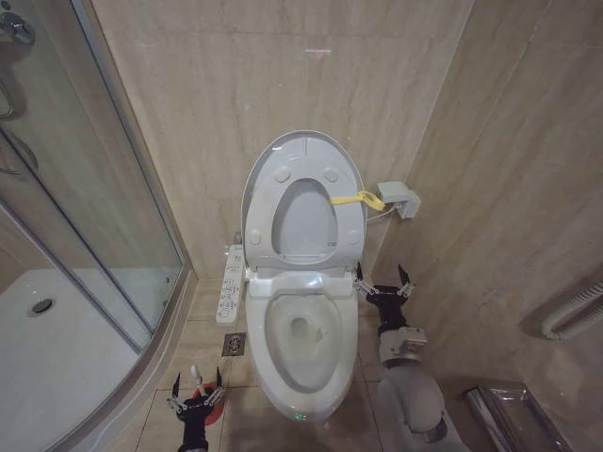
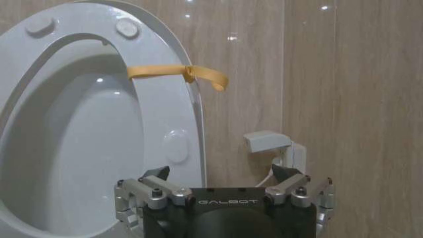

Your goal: Open the toilet lid, clean the toilet bowl with a toilet brush, close the toilet lid, and flush.

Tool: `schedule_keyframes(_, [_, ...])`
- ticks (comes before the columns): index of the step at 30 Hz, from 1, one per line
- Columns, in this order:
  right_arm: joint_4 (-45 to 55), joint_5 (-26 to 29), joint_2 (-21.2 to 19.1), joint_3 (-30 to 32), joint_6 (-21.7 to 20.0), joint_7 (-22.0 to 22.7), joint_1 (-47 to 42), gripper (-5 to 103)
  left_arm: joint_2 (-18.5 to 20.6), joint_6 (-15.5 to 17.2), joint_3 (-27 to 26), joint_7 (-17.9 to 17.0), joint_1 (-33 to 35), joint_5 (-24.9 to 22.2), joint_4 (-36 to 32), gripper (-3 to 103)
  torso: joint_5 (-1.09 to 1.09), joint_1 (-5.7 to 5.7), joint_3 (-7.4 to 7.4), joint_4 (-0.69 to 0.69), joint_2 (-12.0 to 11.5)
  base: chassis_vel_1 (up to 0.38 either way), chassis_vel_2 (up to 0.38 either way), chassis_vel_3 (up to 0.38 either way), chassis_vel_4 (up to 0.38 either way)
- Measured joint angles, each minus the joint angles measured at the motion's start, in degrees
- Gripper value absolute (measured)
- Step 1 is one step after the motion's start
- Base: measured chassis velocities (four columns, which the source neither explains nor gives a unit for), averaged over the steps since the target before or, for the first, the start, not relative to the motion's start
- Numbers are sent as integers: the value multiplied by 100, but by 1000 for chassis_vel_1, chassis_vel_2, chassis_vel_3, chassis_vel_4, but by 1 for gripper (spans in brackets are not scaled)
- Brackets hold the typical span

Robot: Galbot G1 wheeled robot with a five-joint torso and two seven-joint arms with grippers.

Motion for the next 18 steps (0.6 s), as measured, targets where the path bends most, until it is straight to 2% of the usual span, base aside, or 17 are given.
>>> schedule_keyframes(3, [0, 0, 0, 0, 0, 0, 0, 100, 57, -69, 1, 142, -150, -112, 229, 100, 1, 0, 0, 1, 0, 0, 0, 0, 0])
schedule_keyframes(4, [0, 0, 0, 0, 0, 0, 0, 100, 71, -183, 10, 232, -304, -148, 488, 100, 1, 0, 0, 0, 0, 0, 0, 0, 0])
schedule_keyframes(9, [0, 0, 0, 0, 0, 0, 0, 100, 79, -349, 46, 348, -607, -164, 1011, 100, 0, 0, 0, 0, 0, 0, 0, 0, 0])
schedule_keyframes(18, [0, 0, 0, 0, 0, 0, 0, 100, 87, -453, 22, 622, -816, -162, 1296, 103, 0, 0, 0, 0, 0, 0, 0, 0, 0])
